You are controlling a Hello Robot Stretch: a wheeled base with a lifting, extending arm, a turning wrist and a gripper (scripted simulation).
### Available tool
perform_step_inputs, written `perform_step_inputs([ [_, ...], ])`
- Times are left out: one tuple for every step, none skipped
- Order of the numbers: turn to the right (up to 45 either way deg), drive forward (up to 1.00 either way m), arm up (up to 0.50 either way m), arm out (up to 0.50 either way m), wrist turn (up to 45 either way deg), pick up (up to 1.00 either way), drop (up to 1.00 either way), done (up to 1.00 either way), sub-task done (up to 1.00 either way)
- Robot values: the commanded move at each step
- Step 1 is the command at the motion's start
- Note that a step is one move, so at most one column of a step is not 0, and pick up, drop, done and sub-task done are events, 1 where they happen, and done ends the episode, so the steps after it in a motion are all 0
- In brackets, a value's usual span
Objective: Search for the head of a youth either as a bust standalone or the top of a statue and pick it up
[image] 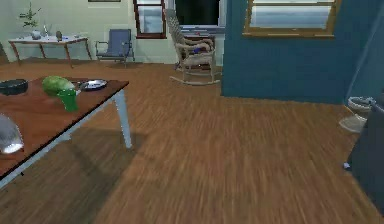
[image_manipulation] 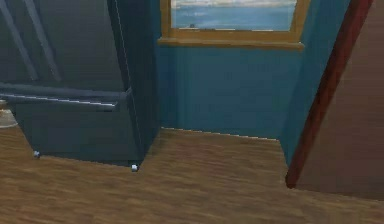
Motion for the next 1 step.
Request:
perform_step_inputs([
  [0.0, 1.00, 0.00, 0.00, 0.0, 0.00, 0.00, 0.00, 0.00],
])
